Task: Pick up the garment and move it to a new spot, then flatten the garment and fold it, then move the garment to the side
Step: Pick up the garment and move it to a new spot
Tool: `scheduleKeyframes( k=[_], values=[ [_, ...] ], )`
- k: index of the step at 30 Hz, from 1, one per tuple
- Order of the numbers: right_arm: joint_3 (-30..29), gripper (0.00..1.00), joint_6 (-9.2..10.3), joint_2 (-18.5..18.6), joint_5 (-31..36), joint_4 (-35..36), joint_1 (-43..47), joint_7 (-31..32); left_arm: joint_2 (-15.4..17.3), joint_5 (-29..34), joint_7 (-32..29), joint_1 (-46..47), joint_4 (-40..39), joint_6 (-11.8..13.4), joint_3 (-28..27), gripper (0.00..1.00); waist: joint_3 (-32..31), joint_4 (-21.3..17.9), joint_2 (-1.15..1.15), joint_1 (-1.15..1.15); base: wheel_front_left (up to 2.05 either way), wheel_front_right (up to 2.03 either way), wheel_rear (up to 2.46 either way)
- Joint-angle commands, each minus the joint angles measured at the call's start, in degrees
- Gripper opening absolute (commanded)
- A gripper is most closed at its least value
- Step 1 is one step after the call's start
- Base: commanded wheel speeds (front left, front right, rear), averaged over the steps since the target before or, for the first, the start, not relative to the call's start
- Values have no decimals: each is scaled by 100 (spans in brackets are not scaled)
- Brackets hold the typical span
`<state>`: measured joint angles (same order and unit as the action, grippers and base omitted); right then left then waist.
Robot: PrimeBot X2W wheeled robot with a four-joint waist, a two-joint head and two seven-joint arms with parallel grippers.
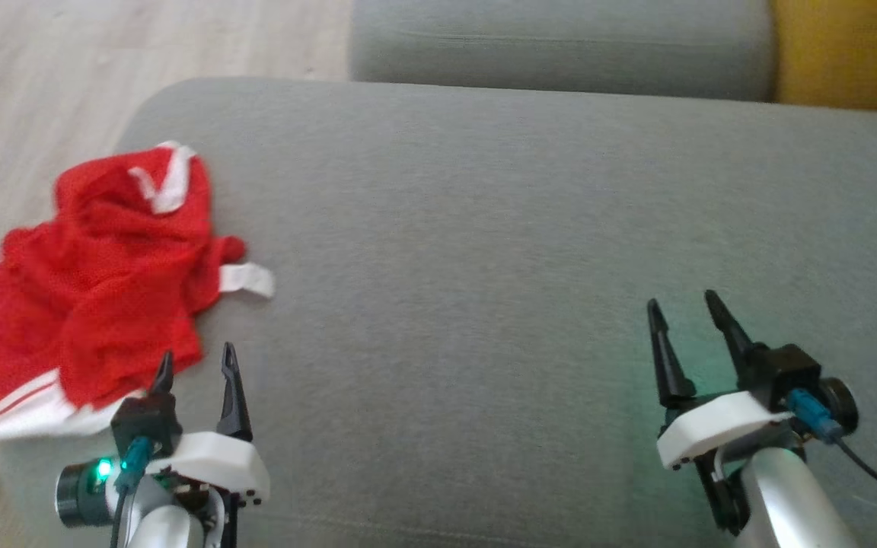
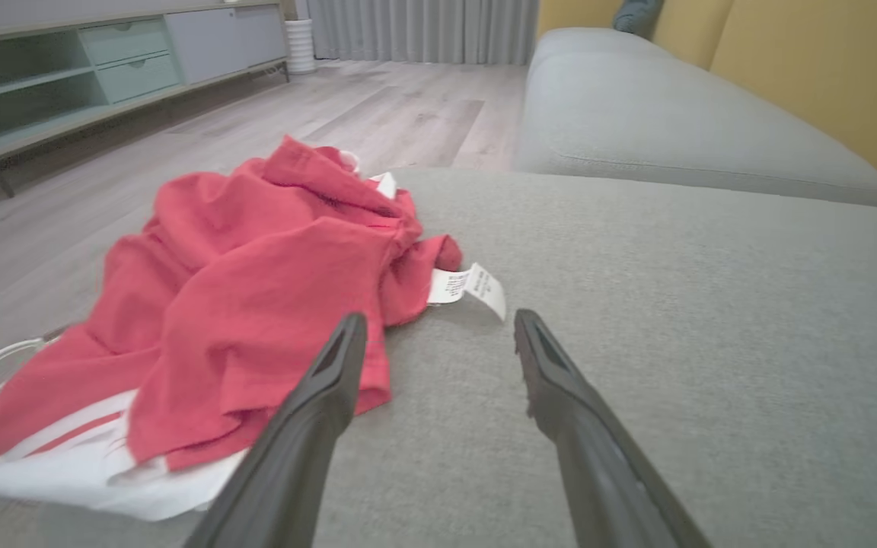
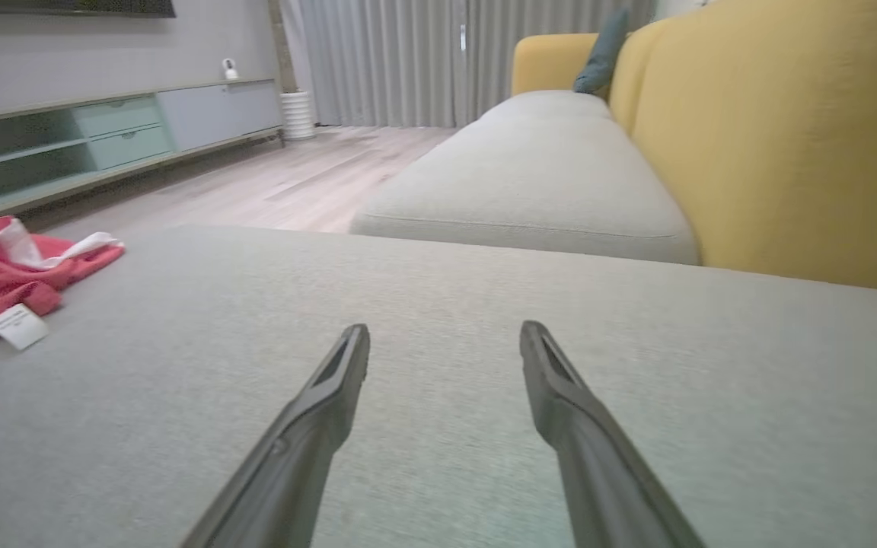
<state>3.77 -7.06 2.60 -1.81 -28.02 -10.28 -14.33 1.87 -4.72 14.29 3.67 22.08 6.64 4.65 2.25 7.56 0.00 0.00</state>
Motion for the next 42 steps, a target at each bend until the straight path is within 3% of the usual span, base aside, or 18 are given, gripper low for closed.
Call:
scheduleKeyframes(
  k=[1, 10, 16, 26, 42],
  values=[
    [195, 100, -43, 28, -46, 197, -265, -67, 101, -36, 71, 142, -175, 21, -205, 100, -11, 452, 0, 0, 0, 0, 0],
    [551, 100, -43, 28, -170, 192, -261, -67, 101, -59, 71, -31, -209, 42, -401, 100, -14, 1550, 0, 0, 0, 0, 0],
    [746, 100, -43, 28, -237, 181, -348, -67, 101, -16, 71, -31, -186, -20, -650, 100, 74, 1830, 0, 0, 0, 0, 0],
    [1117, 100, -43, 28, -146, 219, -556, -67, 122, -281, 71, 416, 141, 15, -1025, 100, 451, 1494, 0, 0, 0, 0, 0],
    [1205, 100, -43, 158, 148, 737, -867, -67, 899, -458, 71, 2585, 1579, -829, -1487, 100, 1511, 686, 0, 0, 0, 0, 0]
  ],
)
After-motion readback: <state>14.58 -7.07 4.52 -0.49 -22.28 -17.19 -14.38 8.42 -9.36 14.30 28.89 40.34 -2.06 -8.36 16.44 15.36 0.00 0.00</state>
